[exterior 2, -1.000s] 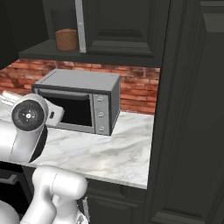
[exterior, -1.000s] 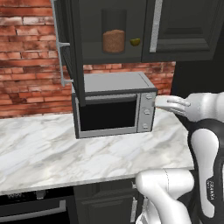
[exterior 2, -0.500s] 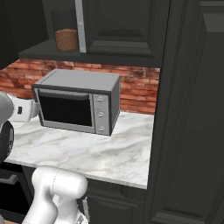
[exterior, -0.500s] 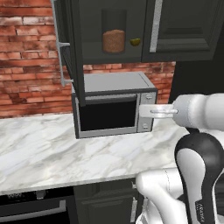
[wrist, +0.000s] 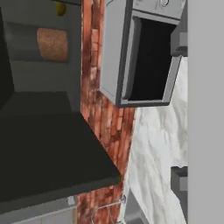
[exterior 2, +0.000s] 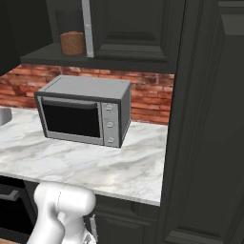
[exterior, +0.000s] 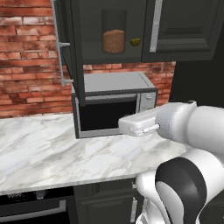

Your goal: Pick the jar and jar from the dining table and place them in the open cabinet. Close the cabinet after placing the objects.

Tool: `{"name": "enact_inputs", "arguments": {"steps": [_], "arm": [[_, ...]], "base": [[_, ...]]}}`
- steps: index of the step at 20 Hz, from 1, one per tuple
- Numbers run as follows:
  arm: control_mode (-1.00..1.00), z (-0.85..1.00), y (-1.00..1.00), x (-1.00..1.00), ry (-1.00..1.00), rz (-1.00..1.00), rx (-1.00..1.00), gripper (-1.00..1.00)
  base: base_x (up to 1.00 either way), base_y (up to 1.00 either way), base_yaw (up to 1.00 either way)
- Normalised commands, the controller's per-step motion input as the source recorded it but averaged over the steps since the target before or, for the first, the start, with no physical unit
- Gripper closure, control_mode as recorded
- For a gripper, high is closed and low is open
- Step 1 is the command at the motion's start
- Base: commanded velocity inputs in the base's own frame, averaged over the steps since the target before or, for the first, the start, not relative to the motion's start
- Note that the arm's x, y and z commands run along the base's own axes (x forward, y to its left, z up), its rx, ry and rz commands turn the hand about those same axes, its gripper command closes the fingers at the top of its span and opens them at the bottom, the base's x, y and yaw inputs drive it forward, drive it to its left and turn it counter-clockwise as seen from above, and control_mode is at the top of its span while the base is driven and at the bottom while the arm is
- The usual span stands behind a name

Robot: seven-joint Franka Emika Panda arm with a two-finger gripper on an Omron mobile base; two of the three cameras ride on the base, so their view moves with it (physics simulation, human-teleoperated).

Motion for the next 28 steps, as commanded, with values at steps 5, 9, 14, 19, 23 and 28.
{"name": "enact_inputs", "arguments": {"steps": [5,9,14,19,23,28], "arm": [[-1.0,-0.06,0.51,-0.12,-0.09,0.0,-0.14,-1.0],[-1.0,-0.06,0.54,-0.05,-0.07,0.0,-0.14,-1.0],[-1.0,-0.05,0.57,-0.04,-0.08,0.0,-0.14,-1.0],[-1.0,-0.03,0.61,0.0,-0.06,-0.01,-0.14,-1.0],[-1.0,0.0,0.63,0.0,-0.05,-0.01,-0.14,-1.0],[-1.0,0.0,0.62,0.0,-0.05,-0.02,-0.13,-1.0]], "base": [[0.0,0.0,0.0],[0.0,0.0,0.0],[0.0,0.0,0.0],[0.0,0.0,0.0],[0.0,0.0,0.0],[0.0,0.0,0.0]]}}
